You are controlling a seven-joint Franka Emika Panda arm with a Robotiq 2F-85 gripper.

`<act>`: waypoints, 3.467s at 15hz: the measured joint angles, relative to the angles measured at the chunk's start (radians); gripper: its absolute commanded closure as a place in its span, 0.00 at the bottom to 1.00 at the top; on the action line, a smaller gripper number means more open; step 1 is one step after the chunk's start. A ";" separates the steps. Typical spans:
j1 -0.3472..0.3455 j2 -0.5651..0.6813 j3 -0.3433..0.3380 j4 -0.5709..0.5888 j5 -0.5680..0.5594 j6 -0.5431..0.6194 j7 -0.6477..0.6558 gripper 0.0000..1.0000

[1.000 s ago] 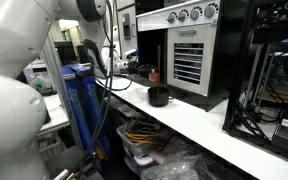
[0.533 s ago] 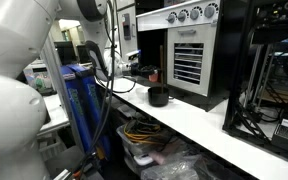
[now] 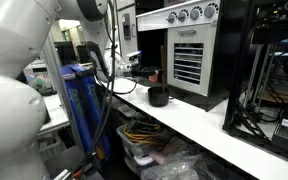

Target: Put the cup on the cabinet then use the wooden spoon to mix in the black mug

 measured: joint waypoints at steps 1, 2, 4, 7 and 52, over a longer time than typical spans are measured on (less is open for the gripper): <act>0.000 0.000 0.001 0.000 0.000 0.000 0.000 0.96; 0.000 0.000 0.002 0.000 0.000 0.001 0.000 0.96; 0.001 0.000 0.004 0.001 0.000 0.001 0.000 0.96; 0.002 0.000 0.011 0.005 0.000 0.001 0.000 0.96; -0.008 -0.001 0.002 0.011 0.007 0.017 0.022 0.96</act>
